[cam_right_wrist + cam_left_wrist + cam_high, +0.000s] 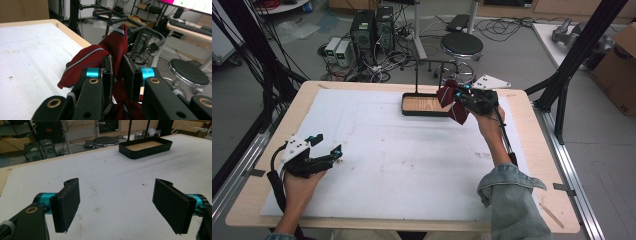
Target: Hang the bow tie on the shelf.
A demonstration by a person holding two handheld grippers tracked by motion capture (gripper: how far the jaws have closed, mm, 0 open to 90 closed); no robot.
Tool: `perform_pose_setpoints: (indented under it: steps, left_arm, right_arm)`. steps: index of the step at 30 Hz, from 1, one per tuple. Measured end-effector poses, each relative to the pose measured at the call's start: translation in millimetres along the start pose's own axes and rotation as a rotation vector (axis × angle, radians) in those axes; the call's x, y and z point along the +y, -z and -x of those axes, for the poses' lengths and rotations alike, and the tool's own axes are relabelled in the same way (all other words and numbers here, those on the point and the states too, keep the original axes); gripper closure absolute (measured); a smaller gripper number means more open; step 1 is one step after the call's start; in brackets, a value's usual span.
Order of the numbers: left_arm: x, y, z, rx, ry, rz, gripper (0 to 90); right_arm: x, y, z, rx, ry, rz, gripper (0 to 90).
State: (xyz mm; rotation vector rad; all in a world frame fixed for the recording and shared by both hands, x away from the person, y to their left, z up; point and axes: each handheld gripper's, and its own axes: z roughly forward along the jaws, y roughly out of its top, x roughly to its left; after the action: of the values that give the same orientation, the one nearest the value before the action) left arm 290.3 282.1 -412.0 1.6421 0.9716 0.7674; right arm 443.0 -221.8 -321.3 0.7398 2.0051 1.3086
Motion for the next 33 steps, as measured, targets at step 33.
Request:
perform_pose_setpoints:
  steps: [33]
  left_arm:
    - [-4.8, -3.7, -0.4, -0.011, -0.005, -0.024, 22.5]
  right_arm:
    - [31.9, -45.1, 34.7, -0.081, -0.019, 0.043, 78.6]
